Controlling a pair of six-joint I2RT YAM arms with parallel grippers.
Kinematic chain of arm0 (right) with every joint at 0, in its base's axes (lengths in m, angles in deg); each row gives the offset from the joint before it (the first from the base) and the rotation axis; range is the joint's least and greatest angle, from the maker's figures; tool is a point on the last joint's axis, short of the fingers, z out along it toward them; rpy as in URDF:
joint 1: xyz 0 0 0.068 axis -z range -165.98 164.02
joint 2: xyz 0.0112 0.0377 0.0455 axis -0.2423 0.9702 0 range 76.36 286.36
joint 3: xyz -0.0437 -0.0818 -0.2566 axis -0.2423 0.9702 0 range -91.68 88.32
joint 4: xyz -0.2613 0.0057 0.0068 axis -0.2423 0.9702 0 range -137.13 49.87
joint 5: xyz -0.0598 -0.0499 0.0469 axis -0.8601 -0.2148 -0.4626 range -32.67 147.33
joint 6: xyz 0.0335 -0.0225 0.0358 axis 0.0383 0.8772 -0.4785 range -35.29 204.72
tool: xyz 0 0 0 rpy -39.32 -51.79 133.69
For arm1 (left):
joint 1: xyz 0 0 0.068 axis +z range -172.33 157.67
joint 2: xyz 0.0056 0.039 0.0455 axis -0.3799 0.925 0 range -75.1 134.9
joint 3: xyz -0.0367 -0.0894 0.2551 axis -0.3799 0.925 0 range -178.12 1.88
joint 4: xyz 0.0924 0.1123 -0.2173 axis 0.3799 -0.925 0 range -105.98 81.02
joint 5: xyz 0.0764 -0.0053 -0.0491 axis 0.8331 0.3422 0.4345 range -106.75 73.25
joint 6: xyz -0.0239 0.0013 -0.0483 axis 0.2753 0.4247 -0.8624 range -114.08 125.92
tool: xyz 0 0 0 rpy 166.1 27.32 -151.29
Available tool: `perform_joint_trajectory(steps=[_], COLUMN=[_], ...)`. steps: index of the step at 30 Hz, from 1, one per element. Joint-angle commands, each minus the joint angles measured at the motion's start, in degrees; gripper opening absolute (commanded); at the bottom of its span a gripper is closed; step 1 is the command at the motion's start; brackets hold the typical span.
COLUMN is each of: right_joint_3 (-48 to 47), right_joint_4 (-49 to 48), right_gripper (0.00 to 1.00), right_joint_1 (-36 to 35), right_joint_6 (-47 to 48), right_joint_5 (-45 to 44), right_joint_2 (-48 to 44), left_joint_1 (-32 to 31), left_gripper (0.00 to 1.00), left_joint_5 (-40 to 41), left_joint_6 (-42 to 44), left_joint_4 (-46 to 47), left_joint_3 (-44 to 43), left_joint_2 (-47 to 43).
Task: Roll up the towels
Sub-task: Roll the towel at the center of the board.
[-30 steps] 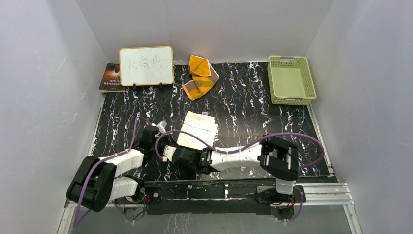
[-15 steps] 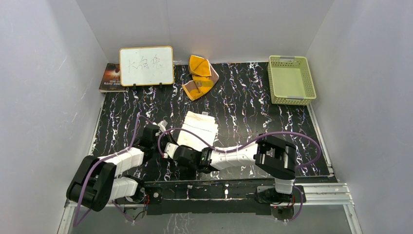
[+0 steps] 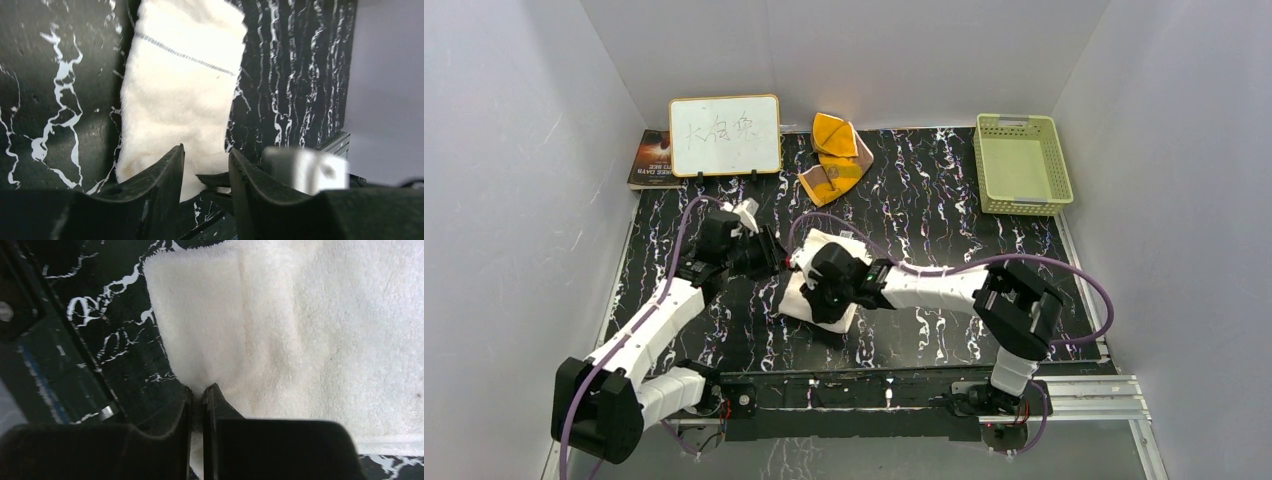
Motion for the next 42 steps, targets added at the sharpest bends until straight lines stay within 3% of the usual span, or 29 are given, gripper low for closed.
perform_joint_trajectory(steps=[1, 9, 18, 22, 30, 37, 42], right_joint_3=[-0.77, -2.2, -4.82, -3.19, -3.85, -3.18, -3.23], right_joint_4=[-1.99, -4.31, -4.71, -9.44, -11.25, -12.13, -11.45], right_gripper=[0.0, 0.0, 0.0, 0.0, 0.0, 0.0, 0.0], right_joint_1=[4.94, 12.51, 17.11, 18.98, 22.72, 24.01, 23.95], right_joint_6=[-8.91, -17.86, -24.59, -28.63, -32.49, -35.0, -35.04], right_joint_5=[19.74, 38.33, 49.75, 52.16, 53.74, 52.91, 51.99], right_joint_2=[-1.94, 2.5, 13.17, 15.31, 21.0, 25.65, 26.19], left_joint_1=[0.41, 0.55, 0.54, 0.52, 0.54, 0.47, 0.47], left_gripper=[0.39, 0.42, 0.42, 0.39, 0.12, 0.1, 0.09], left_joint_5=[-0.41, -4.27, -9.09, -12.03, -15.12, -17.52, -18.31], left_joint_6=[2.69, 1.4, -0.4, -1.58, -1.95, -5.83, -9.53], left_joint_4=[-7.71, -5.13, 0.32, 3.15, 5.77, 14.1, 26.32], left_joint_3=[-4.18, -1.77, 1.15, 2.16, 3.95, 10.98, 17.06], left_joint_2=[-2.81, -4.92, -4.1, -3.55, -4.12, -2.97, 1.48])
